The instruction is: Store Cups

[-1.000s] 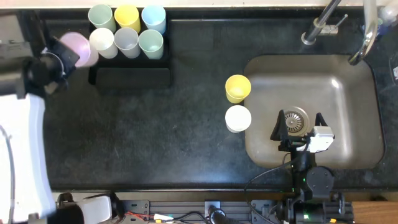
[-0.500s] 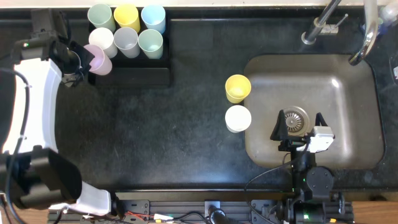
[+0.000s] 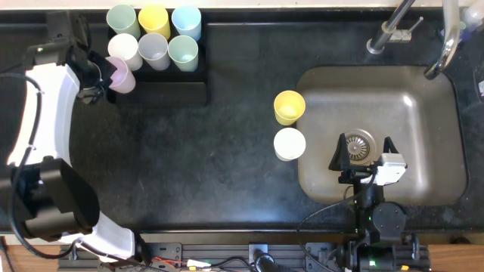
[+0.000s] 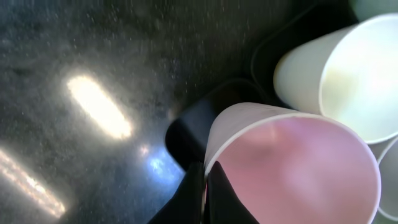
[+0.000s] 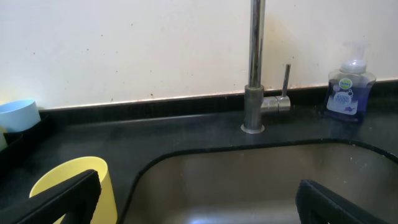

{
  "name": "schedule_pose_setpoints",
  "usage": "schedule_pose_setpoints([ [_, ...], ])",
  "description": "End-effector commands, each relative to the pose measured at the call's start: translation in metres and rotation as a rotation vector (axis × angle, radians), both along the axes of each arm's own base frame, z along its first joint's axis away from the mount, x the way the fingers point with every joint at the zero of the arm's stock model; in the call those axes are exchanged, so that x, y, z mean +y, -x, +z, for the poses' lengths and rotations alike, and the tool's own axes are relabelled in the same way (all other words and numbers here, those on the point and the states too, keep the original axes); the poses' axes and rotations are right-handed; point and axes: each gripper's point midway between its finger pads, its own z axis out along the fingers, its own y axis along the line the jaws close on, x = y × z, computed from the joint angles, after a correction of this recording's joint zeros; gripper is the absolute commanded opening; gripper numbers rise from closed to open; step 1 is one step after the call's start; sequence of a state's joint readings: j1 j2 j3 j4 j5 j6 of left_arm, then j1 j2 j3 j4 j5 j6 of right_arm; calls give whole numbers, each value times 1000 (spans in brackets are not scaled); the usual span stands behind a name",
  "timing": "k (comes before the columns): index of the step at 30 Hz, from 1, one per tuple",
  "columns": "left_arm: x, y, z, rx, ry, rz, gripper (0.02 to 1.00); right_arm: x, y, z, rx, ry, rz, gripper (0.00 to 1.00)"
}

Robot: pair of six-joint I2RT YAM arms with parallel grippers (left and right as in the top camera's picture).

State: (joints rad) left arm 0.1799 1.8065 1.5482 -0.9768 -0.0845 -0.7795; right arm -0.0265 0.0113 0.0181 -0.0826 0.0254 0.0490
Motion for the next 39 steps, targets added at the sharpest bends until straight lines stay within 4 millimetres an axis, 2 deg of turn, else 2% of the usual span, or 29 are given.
schedule_pose_setpoints([
  [1, 8, -3, -14, 29, -12, 23, 36, 0, 0, -4, 1, -4, 1, 996],
  [9, 8, -4, -23, 36, -11, 22, 36, 0, 0, -4, 1, -4, 1, 996],
  [15, 4, 2, -43, 51, 9, 17, 36, 0, 0, -4, 1, -4, 1, 996],
  [20, 3, 7, -49, 70, 11, 16, 53, 0, 0, -4, 1, -4, 1, 996],
  [21, 3, 7, -49, 70, 9, 17, 246, 0, 0, -4, 1, -4, 1, 996],
  [23, 3, 7, -49, 70, 9, 17, 998, 0, 0, -4, 1, -4, 1, 996],
  [28, 0, 6, -36, 36, 21, 11, 996, 0, 0, -4, 1, -4, 1, 993],
  [31, -4, 11, -14, -1, 25, 3, 998, 0, 0, -4, 1, -4, 1, 998],
  [33, -15, 13, 6, -42, 26, -60, 998, 0, 0, -4, 1, -4, 1, 996],
  [36, -49, 10, 37, -121, 22, -234, 998, 0, 0, -4, 1, -4, 1, 998],
  [39, -110, 8, 64, -188, -15, -477, 998, 0, 0, -4, 1, -4, 1, 996],
])
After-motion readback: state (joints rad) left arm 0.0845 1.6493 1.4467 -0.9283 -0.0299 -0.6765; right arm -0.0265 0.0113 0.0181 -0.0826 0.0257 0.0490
